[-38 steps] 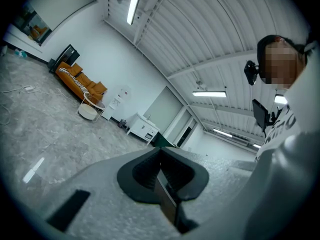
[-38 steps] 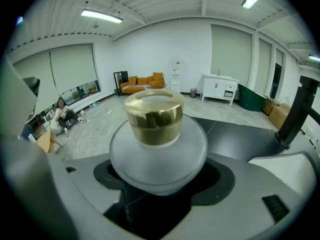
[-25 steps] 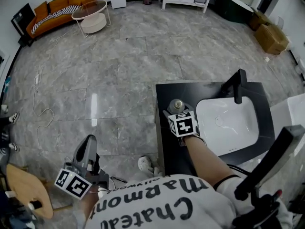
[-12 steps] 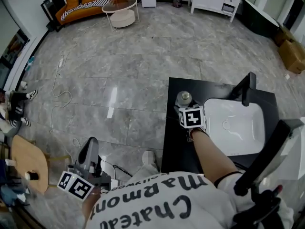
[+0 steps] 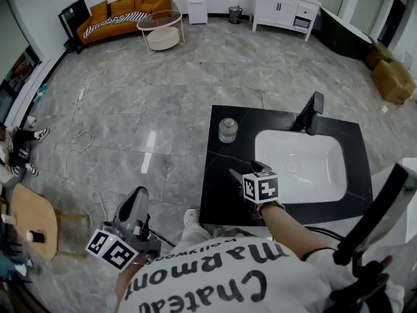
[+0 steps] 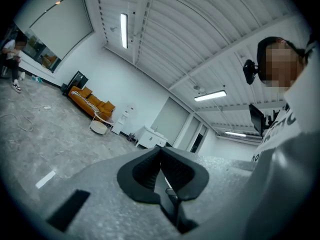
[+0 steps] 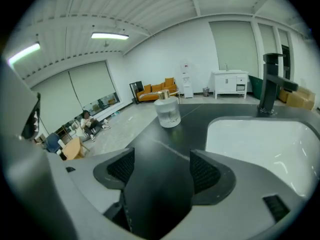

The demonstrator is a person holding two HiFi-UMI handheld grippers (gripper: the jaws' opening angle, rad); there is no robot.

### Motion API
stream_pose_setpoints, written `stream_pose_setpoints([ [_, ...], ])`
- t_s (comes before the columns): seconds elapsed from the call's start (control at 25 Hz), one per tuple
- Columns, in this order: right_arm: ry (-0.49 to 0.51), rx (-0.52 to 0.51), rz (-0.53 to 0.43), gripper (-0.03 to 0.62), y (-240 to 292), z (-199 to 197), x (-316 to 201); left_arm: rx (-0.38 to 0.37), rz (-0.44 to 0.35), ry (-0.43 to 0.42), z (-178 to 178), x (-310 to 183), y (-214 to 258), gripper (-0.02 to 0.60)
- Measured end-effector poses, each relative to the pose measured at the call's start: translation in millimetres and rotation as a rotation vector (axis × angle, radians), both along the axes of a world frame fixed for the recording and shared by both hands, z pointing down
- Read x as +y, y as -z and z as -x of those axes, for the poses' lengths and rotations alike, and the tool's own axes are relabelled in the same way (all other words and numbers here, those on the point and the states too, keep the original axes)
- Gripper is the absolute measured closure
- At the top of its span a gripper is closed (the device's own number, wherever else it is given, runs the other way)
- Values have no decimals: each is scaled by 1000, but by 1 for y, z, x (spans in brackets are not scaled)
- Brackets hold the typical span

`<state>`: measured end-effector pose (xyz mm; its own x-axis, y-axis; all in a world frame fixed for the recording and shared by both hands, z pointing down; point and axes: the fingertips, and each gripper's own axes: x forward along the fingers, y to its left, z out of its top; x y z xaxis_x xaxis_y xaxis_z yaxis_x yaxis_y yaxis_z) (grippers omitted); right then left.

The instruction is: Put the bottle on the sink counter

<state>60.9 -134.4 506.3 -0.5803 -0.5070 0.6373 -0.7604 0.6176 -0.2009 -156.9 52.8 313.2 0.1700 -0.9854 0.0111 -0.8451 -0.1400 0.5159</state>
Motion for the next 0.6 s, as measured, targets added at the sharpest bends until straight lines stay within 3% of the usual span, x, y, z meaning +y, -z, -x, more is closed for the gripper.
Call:
stream_pose_setpoints([
  [0.24, 64, -69, -85, 257, 32, -23, 58, 30, -3, -82, -64, 10, -11, 566],
  [0.28, 54, -93, -106, 293, 39, -29, 63, 26, 5, -92, -73, 16, -17, 566],
  [0.36, 15, -138, -138, 514, 52, -42, 65, 22, 20, -95, -86, 25, -29, 566],
  [0.6, 4, -377, -101, 534, 102, -35, 72, 39, 83, -71, -94, 60, -45, 568],
])
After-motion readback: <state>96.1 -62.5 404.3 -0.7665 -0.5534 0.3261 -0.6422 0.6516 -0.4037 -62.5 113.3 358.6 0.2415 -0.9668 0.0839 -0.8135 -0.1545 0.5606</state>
